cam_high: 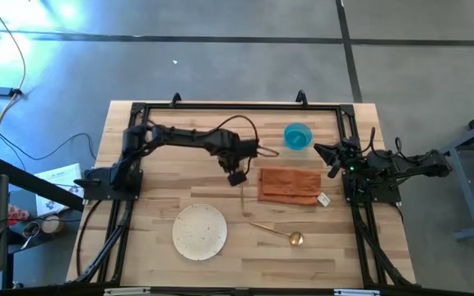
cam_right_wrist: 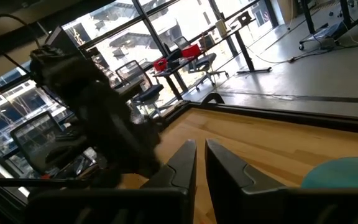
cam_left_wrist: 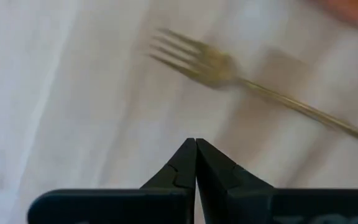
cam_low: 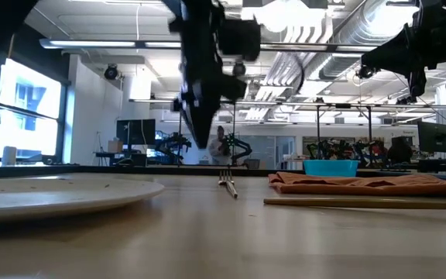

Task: Set table place
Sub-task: Move the white plate to the left of the gold fork

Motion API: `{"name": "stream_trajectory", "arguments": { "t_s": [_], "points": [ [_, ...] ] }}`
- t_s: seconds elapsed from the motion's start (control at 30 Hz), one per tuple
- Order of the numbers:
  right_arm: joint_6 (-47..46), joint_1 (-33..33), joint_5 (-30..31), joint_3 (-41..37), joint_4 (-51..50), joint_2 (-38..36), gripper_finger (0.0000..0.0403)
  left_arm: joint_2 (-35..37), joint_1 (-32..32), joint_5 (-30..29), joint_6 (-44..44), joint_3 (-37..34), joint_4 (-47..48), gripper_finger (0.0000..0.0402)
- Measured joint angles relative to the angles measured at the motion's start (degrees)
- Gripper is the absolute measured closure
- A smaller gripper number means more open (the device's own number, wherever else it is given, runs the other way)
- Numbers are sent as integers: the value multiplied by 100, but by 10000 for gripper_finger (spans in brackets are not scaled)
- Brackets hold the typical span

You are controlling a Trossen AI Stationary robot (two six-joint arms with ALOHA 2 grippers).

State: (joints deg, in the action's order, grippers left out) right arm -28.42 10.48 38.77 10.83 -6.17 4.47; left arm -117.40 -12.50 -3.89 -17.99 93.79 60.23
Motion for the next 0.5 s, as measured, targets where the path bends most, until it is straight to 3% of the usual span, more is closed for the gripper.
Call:
{"name": "stream_trajectory", "arguments": {
  "t_s": [0.23,0.37,0.5],
  "points": [
    [-4,0,-101,0,68,0,377,856,533,177,-491,-279,875,399],
    [-14,1,-268,0,77,0,377,1543,789,333,-1304,-1119,682,385],
    [-9,2,-335,0,86,0,377,2399,1061,691,-2275,-2385,-19,352]
  ]
}}
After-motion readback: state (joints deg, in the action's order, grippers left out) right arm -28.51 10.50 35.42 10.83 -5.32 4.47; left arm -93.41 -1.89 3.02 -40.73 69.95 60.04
